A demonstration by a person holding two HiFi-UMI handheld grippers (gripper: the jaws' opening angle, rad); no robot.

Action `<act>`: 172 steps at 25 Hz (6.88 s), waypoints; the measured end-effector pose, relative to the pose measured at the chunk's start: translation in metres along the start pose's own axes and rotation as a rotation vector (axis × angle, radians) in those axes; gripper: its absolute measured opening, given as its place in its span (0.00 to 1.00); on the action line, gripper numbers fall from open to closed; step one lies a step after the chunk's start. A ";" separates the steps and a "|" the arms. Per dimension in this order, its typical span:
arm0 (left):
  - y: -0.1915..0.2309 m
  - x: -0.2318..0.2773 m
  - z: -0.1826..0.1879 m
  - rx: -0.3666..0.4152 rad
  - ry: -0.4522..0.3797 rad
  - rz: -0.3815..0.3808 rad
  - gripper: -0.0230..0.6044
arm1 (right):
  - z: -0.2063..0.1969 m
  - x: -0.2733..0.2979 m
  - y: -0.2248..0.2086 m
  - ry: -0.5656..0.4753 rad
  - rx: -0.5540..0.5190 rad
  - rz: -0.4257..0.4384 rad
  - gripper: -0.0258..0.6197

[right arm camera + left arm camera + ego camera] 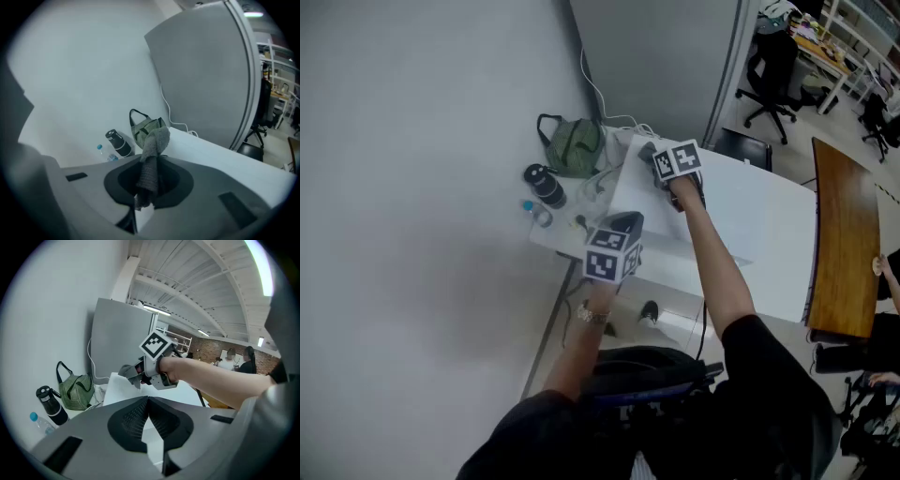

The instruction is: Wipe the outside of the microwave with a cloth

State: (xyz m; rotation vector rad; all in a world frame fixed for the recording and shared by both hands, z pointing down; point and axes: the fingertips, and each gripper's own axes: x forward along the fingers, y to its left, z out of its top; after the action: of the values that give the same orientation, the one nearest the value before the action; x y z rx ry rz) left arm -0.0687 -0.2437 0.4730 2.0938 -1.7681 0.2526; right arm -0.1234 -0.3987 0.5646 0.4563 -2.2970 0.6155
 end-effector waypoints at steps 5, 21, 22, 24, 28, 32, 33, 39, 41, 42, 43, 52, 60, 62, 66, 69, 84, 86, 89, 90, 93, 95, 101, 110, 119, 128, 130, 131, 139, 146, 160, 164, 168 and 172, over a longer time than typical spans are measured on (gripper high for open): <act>0.014 -0.002 0.023 0.017 -0.020 0.028 0.02 | 0.012 0.048 -0.024 0.180 -0.018 -0.062 0.09; -0.015 0.049 0.053 0.039 -0.060 -0.186 0.02 | -0.081 -0.070 -0.179 0.210 0.213 -0.263 0.08; -0.022 0.051 0.053 0.041 -0.061 -0.210 0.02 | -0.091 -0.085 -0.192 0.203 0.235 -0.281 0.08; -0.035 0.053 0.053 0.057 -0.061 -0.245 0.02 | -0.112 -0.113 -0.212 0.186 0.268 -0.313 0.08; -0.039 0.049 0.051 0.128 -0.054 -0.244 0.02 | -0.137 -0.147 -0.236 0.122 0.342 -0.324 0.08; -0.018 0.043 0.047 0.091 -0.041 -0.214 0.02 | -0.139 -0.148 -0.224 0.199 0.292 -0.404 0.08; -0.011 0.041 0.045 0.085 -0.031 -0.199 0.02 | -0.132 -0.139 -0.208 0.199 0.273 -0.383 0.08; 0.017 0.027 0.035 0.056 0.004 -0.143 0.02 | -0.056 -0.047 -0.047 0.127 0.067 -0.166 0.08; 0.021 0.020 0.033 0.054 0.002 -0.136 0.02 | -0.045 -0.014 0.005 0.151 -0.022 -0.119 0.08; 0.023 0.017 0.033 0.053 0.001 -0.133 0.02 | -0.044 0.000 0.022 0.172 -0.063 -0.118 0.08; 0.026 0.014 0.032 0.053 0.000 -0.131 0.02 | -0.044 0.012 0.032 0.196 -0.097 -0.128 0.08; 0.034 0.005 0.024 0.042 0.007 -0.136 0.02 | -0.072 0.007 -0.008 0.228 -0.084 -0.249 0.08; 0.000 0.029 0.020 0.056 0.023 -0.230 0.02 | -0.136 -0.089 -0.111 0.191 0.089 -0.397 0.08; -0.011 0.032 0.019 0.070 0.026 -0.261 0.02 | -0.154 -0.115 -0.136 0.183 0.137 -0.433 0.08; -0.025 0.031 0.022 0.099 0.020 -0.304 0.02 | -0.181 -0.160 -0.171 0.163 0.209 -0.506 0.08; -0.019 0.027 0.024 0.100 0.013 -0.296 0.02 | -0.198 -0.181 -0.186 0.172 0.229 -0.580 0.09; 0.042 -0.005 0.016 0.065 0.011 -0.135 0.01 | -0.070 -0.007 0.087 0.075 -0.117 -0.182 0.08; 0.054 -0.010 0.011 0.066 0.023 -0.105 0.01 | -0.078 0.005 0.094 0.139 -0.117 -0.175 0.08; 0.062 -0.015 0.005 0.029 0.023 -0.102 0.01 | -0.104 0.009 0.078 0.234 -0.104 -0.214 0.08; 0.061 -0.015 0.002 0.025 0.024 -0.107 0.01 | -0.110 0.008 0.070 0.238 -0.101 -0.228 0.08; 0.052 -0.009 -0.001 0.017 0.029 -0.138 0.01 | -0.130 -0.012 0.049 0.207 -0.029 -0.226 0.08; 0.043 -0.003 -0.002 0.016 0.034 -0.164 0.01 | -0.146 -0.037 0.028 0.179 0.034 -0.249 0.08; 0.013 0.017 -0.005 0.034 0.053 -0.243 0.01 | -0.217 -0.139 -0.061 0.064 0.271 -0.395 0.08; 0.001 0.011 0.003 0.052 0.040 -0.277 0.01 | -0.275 -0.223 -0.120 -0.007 0.446 -0.574 0.08; 0.062 -0.023 0.001 0.020 0.026 -0.155 0.01 | -0.172 -0.100 0.054 -0.284 0.039 -0.373 0.09; 0.095 -0.046 -0.019 -0.001 0.057 -0.076 0.01 | -0.157 0.027 0.157 -0.192 -0.043 -0.147 0.09; 0.093 -0.045 -0.025 0.000 0.070 -0.086 0.01 | -0.157 0.023 0.142 -0.177 -0.009 -0.189 0.09; 0.091 -0.044 -0.026 0.001 0.074 -0.094 0.01 | -0.159 0.018 0.133 -0.177 0.012 -0.207 0.09; 0.046 -0.012 -0.029 0.029 0.103 -0.203 0.01 | -0.231 -0.054 0.034 -0.147 0.188 -0.364 0.09; -0.007 0.014 -0.020 0.066 0.104 -0.326 0.01 | -0.310 -0.148 -0.071 -0.100 0.375 -0.616 0.09; 0.025 0.005 -0.006 0.049 0.080 -0.237 0.01 | -0.220 -0.018 0.074 -0.133 0.095 -0.222 0.09; 0.050 -0.008 -0.001 0.036 0.070 -0.169 0.01 | -0.195 0.047 0.111 -0.069 -0.022 -0.144 0.09; 0.076 -0.018 0.001 0.017 0.066 -0.110 0.01 | -0.197 0.077 0.115 0.004 -0.062 -0.146 0.09; 0.084 -0.019 0.000 0.011 0.065 -0.089 0.01 | -0.214 0.060 0.095 -0.005 -0.017 -0.184 0.09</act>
State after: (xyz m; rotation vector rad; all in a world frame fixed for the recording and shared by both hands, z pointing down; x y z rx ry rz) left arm -0.1540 -0.2375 0.4802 2.1406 -1.6350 0.3028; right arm -0.0943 -0.2117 0.7156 0.6533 -2.2322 0.5036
